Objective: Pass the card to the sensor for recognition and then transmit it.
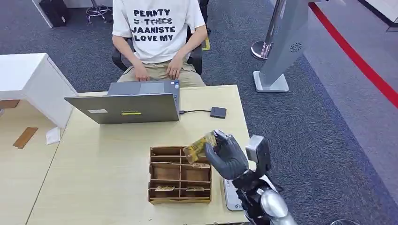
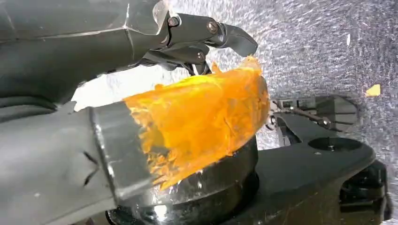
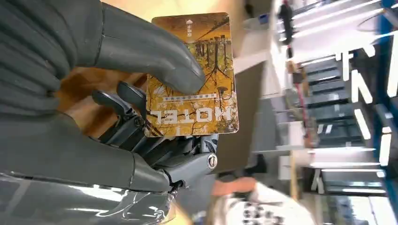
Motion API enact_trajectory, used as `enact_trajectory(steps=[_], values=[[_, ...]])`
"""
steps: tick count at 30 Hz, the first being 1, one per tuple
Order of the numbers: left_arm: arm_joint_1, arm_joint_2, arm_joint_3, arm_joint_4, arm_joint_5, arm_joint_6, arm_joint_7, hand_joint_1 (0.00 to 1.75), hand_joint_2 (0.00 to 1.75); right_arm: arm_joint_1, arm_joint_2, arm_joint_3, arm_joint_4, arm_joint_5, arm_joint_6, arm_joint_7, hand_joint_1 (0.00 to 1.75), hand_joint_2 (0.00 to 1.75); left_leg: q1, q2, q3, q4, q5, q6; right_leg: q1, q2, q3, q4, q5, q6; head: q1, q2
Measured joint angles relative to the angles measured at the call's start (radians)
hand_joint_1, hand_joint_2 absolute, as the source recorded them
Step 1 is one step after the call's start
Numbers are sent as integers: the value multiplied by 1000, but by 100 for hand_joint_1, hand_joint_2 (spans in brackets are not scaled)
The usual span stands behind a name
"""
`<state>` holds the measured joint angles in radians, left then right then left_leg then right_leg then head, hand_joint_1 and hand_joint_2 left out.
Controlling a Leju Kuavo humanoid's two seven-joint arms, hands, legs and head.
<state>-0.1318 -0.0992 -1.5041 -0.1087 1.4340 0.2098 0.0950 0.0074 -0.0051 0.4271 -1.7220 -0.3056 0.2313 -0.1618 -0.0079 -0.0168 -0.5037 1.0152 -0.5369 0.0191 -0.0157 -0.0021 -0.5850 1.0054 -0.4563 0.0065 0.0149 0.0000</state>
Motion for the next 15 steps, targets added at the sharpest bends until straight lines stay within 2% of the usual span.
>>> enact_trajectory(steps=[2,5,15], values=[[8,2,11,0,11,1,-2,0,0,102,-39,-71,-22,13,44,-21,175,175,0,1,-1,0,-1,1,0,0,-1,0,-1,1,1,0],[10,5,17,0,18,2,-2,0,0,183,-64,-119,-50,31,72,-22,175,175,0,6,0,0,-3,1,0,5,-1,0,-1,1,0,0],[10,5,27,0,20,2,-2,0,0,240,-85,-161,-84,42,66,-3,175,175,0,5,1,0,-2,1,0,5,-1,0,0,1,0,0]])
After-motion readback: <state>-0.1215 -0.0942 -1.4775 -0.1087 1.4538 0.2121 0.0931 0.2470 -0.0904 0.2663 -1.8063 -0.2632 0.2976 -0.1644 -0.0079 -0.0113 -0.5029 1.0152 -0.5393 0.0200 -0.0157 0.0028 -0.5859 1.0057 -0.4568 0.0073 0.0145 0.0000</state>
